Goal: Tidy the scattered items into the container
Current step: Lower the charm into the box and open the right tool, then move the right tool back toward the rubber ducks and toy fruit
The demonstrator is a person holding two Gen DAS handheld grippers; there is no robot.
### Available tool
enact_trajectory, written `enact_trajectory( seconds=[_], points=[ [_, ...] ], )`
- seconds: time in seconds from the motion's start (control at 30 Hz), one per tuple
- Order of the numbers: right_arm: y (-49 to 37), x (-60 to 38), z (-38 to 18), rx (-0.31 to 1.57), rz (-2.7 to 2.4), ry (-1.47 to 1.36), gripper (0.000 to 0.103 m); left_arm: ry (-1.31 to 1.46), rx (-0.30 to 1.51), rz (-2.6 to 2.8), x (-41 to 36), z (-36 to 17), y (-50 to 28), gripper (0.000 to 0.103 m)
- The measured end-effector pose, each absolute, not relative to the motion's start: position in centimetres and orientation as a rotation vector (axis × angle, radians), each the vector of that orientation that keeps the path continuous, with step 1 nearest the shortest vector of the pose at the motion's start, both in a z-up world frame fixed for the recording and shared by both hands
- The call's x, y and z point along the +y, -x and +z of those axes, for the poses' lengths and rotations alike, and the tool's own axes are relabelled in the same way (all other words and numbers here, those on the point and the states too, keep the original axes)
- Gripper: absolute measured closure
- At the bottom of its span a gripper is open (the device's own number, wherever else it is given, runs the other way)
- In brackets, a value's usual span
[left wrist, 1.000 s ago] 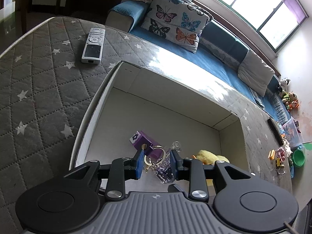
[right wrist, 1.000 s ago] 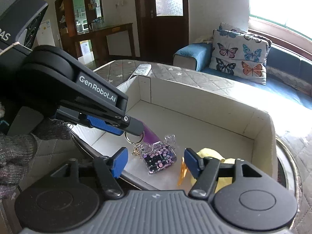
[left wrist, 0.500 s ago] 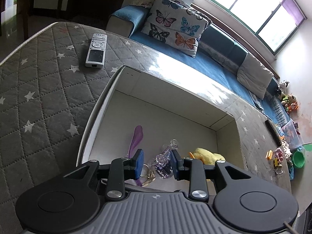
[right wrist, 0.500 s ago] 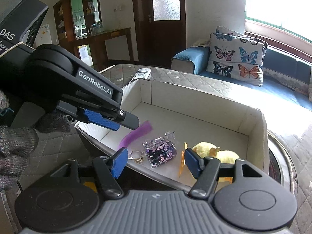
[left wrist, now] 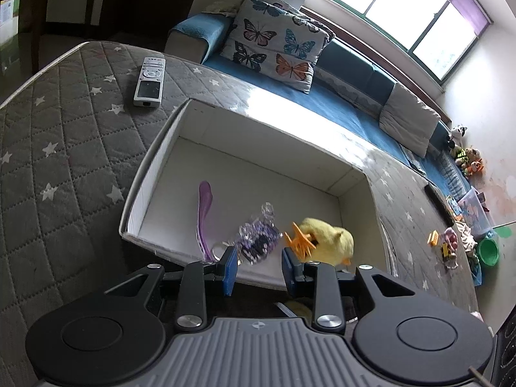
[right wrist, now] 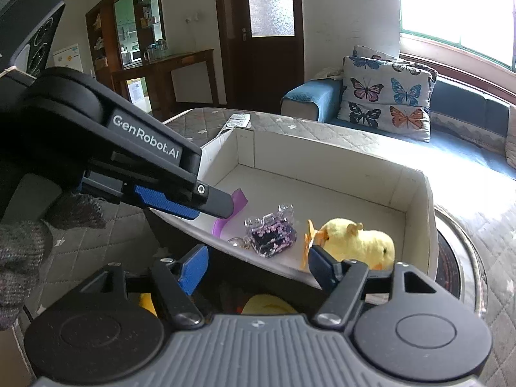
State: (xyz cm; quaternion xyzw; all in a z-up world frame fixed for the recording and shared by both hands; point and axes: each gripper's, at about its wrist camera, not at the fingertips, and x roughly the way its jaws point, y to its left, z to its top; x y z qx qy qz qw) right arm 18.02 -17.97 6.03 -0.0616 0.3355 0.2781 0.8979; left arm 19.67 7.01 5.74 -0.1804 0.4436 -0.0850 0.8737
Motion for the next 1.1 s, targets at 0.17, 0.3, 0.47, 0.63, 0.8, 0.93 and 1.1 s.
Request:
enact_trajectory(
  seconds=[0.17, 0.3, 0.47, 0.63, 0.8, 0.93, 1.1],
  points=[
    [-16.9, -18.1, 6.0, 0.688, 0.568, 0.131, 0.031, 0.369, 0.926, -0.184, 6.6, 5.7, -18.4, 0.070],
    [-16.0, -18.5, 6.1, 0.680, 0.561, 0.120, 0.031, 0.370, 0.922, -0.187, 6.4, 5.7, -17.5, 0.070],
    [-15.2, -18.9, 6.3, 0.678, 0.556, 0.117, 0.031, 0.359, 0.914, -0.182, 6.2, 5.7, -16.5, 0.070],
    [-14.3, -19.1, 6.2, 0.681, 0.555, 0.115, 0.031, 0.357, 0.916, -0.179, 6.0, 5.5, -15.4, 0.070],
    [-13.5, -19.4, 5.8, 0.692, 0.557, 0.110, 0.030, 0.352, 0.918, -0.172, 5.8, 5.3, -14.5, 0.070],
    [-12.7, -19.5, 5.5, 0.695, 0.557, 0.105, 0.023, 0.349, 0.913, -0.167, 5.8, 5.3, -13.8, 0.070],
    [-11.9, -19.8, 5.2, 0.697, 0.554, 0.104, 0.023, 0.354, 0.912, -0.163, 5.7, 5.2, -13.1, 0.070]
  ],
)
